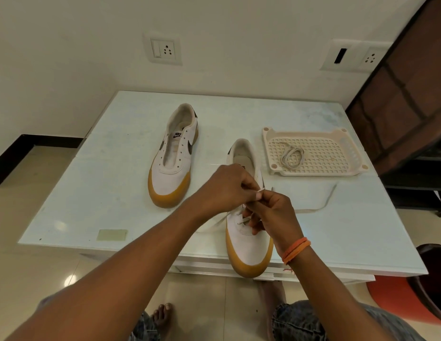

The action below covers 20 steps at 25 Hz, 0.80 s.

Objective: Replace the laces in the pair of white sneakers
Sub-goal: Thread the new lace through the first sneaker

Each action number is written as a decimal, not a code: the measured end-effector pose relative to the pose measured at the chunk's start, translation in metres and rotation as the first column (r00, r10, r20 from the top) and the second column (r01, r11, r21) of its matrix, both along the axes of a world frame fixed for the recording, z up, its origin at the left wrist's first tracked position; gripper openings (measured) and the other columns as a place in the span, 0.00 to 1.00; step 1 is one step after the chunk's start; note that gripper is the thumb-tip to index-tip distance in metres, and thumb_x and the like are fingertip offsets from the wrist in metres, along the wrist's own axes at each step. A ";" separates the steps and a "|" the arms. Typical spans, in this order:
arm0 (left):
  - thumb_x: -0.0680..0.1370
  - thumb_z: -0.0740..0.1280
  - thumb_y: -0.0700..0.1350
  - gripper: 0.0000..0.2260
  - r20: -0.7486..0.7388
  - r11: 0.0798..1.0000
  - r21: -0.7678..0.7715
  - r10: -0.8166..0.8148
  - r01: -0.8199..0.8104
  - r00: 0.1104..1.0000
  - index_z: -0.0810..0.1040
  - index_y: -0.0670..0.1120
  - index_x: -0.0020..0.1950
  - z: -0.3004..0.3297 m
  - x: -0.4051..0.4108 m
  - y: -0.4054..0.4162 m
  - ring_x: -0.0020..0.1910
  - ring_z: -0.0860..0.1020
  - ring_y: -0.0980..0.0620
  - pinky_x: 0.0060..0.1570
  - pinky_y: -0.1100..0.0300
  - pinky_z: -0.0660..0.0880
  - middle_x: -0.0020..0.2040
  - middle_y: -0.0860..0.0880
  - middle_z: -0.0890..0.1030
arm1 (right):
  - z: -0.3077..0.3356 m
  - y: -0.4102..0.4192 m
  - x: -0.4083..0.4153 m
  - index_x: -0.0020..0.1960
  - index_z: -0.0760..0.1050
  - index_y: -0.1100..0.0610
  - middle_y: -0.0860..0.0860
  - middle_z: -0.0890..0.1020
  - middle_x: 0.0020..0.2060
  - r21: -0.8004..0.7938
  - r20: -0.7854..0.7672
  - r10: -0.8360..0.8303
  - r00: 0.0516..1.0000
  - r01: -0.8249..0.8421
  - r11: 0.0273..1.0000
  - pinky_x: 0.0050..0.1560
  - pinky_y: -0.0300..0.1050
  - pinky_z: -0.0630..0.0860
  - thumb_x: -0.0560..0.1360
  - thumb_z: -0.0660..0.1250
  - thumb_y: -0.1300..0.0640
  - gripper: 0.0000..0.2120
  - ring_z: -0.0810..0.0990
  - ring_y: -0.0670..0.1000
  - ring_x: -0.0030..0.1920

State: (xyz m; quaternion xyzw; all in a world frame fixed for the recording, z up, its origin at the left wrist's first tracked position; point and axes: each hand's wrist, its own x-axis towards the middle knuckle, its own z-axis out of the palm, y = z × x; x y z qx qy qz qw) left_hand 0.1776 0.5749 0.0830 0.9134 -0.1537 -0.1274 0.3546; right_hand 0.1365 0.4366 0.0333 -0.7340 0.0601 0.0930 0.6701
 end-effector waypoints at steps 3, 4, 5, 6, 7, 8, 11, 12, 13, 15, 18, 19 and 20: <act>0.74 0.73 0.46 0.05 -0.067 0.986 -0.092 0.130 -0.136 0.989 0.86 0.47 0.47 -0.008 0.003 0.005 0.43 0.80 0.59 0.43 0.69 0.72 0.43 0.52 0.85 | -0.001 0.001 0.000 0.41 0.79 0.56 0.54 0.83 0.31 -0.189 0.106 0.075 0.992 -0.054 0.981 0.28 0.38 0.76 0.76 0.69 0.59 0.05 0.79 0.47 0.27; 0.74 0.74 0.46 0.04 -0.062 0.984 -0.105 0.137 -0.143 0.989 0.86 0.47 0.46 -0.009 0.003 0.005 0.43 0.80 0.59 0.43 0.69 0.72 0.42 0.52 0.85 | -0.002 0.001 0.000 0.41 0.79 0.56 0.54 0.83 0.32 -0.200 0.116 0.083 0.990 -0.059 0.978 0.28 0.38 0.76 0.76 0.69 0.59 0.05 0.79 0.47 0.27; 0.74 0.73 0.46 0.04 -0.039 0.986 -0.091 0.139 -0.142 0.990 0.86 0.47 0.46 -0.009 0.002 0.005 0.43 0.80 0.59 0.43 0.69 0.71 0.42 0.53 0.85 | -0.002 0.001 0.001 0.41 0.80 0.57 0.54 0.83 0.31 -0.197 0.112 0.086 0.990 -0.063 0.978 0.28 0.37 0.76 0.76 0.69 0.59 0.05 0.79 0.47 0.26; 0.75 0.72 0.45 0.05 -0.012 0.987 -0.059 0.146 -0.147 0.989 0.85 0.45 0.45 -0.009 0.001 0.004 0.43 0.80 0.59 0.42 0.71 0.71 0.42 0.54 0.84 | -0.002 0.000 0.001 0.42 0.80 0.57 0.54 0.83 0.31 -0.197 0.104 0.089 0.991 -0.067 0.978 0.27 0.38 0.76 0.76 0.69 0.60 0.04 0.79 0.47 0.26; 0.76 0.71 0.45 0.06 0.010 0.987 -0.025 0.157 -0.157 0.988 0.85 0.44 0.45 -0.009 0.003 0.003 0.43 0.80 0.58 0.42 0.70 0.71 0.42 0.54 0.83 | -0.001 -0.002 0.002 0.43 0.81 0.58 0.53 0.83 0.31 -0.201 0.094 0.087 0.992 -0.067 0.977 0.27 0.38 0.75 0.76 0.69 0.60 0.04 0.79 0.47 0.26; 0.78 0.69 0.44 0.06 0.027 0.987 0.010 0.162 -0.163 0.986 0.84 0.43 0.45 -0.010 0.006 0.003 0.44 0.80 0.56 0.43 0.67 0.73 0.43 0.53 0.83 | -0.001 -0.006 0.004 0.43 0.81 0.58 0.53 0.83 0.31 -0.196 0.079 0.075 0.994 -0.059 0.979 0.27 0.38 0.75 0.76 0.69 0.61 0.04 0.79 0.47 0.26; 0.81 0.63 0.43 0.06 0.169 0.956 0.209 0.173 -0.207 0.970 0.79 0.48 0.47 -0.019 0.009 0.005 0.48 0.77 0.51 0.50 0.53 0.72 0.45 0.52 0.82 | 0.001 -0.020 0.011 0.44 0.81 0.59 0.55 0.83 0.32 -0.150 0.006 -0.037 0.999 0.037 0.988 0.28 0.40 0.75 0.75 0.69 0.61 0.03 0.78 0.48 0.28; 0.81 0.63 0.43 0.05 0.298 0.921 0.327 0.112 -0.211 0.948 0.78 0.49 0.49 -0.023 0.008 0.004 0.49 0.75 0.49 0.49 0.54 0.68 0.45 0.51 0.82 | 0.002 -0.026 0.013 0.45 0.81 0.60 0.55 0.83 0.32 -0.129 -0.019 -0.101 0.995 0.097 0.987 0.28 0.42 0.75 0.75 0.69 0.61 0.03 0.77 0.49 0.28; 0.80 0.65 0.43 0.03 0.423 0.869 0.445 0.010 -0.217 0.906 0.78 0.49 0.50 -0.028 0.006 0.002 0.48 0.73 0.48 0.46 0.54 0.65 0.45 0.50 0.81 | 0.002 -0.032 0.015 0.45 0.81 0.60 0.56 0.83 0.33 -0.101 -0.047 -0.167 0.985 0.162 0.982 0.29 0.42 0.75 0.75 0.69 0.61 0.03 0.77 0.50 0.29; 0.74 0.73 0.43 0.05 0.580 0.799 0.534 -0.107 -0.278 0.807 0.80 0.48 0.47 -0.038 0.000 -0.003 0.45 0.73 0.47 0.43 0.53 0.64 0.44 0.49 0.79 | 0.003 -0.040 0.019 0.45 0.81 0.61 0.56 0.83 0.34 -0.061 -0.095 -0.248 0.964 0.243 0.968 0.30 0.42 0.76 0.75 0.69 0.62 0.03 0.77 0.50 0.30; 0.66 0.77 0.41 0.09 0.627 0.799 0.541 -0.176 -0.261 0.759 0.83 0.48 0.44 -0.045 -0.002 -0.010 0.50 0.74 0.45 0.44 0.50 0.65 0.50 0.48 0.78 | -0.001 -0.040 0.020 0.44 0.81 0.59 0.55 0.83 0.35 -0.101 -0.094 -0.243 0.965 0.234 0.967 0.31 0.42 0.76 0.75 0.69 0.62 0.02 0.77 0.49 0.30; 0.65 0.78 0.41 0.09 0.613 0.791 0.555 -0.179 -0.258 0.769 0.84 0.49 0.43 -0.046 -0.004 -0.012 0.53 0.74 0.44 0.46 0.49 0.63 0.52 0.48 0.78 | -0.003 -0.038 0.020 0.44 0.81 0.58 0.55 0.84 0.35 -0.134 -0.081 -0.233 0.969 0.221 0.966 0.31 0.42 0.76 0.75 0.69 0.61 0.02 0.78 0.49 0.31; 0.64 0.78 0.42 0.09 0.593 0.778 0.569 -0.164 -0.266 0.789 0.84 0.50 0.42 -0.047 -0.007 -0.016 0.55 0.74 0.44 0.47 0.49 0.62 0.53 0.48 0.78 | -0.006 -0.037 0.020 0.44 0.81 0.58 0.54 0.84 0.36 -0.170 -0.068 -0.223 0.972 0.209 0.963 0.33 0.42 0.76 0.74 0.69 0.61 0.02 0.79 0.49 0.32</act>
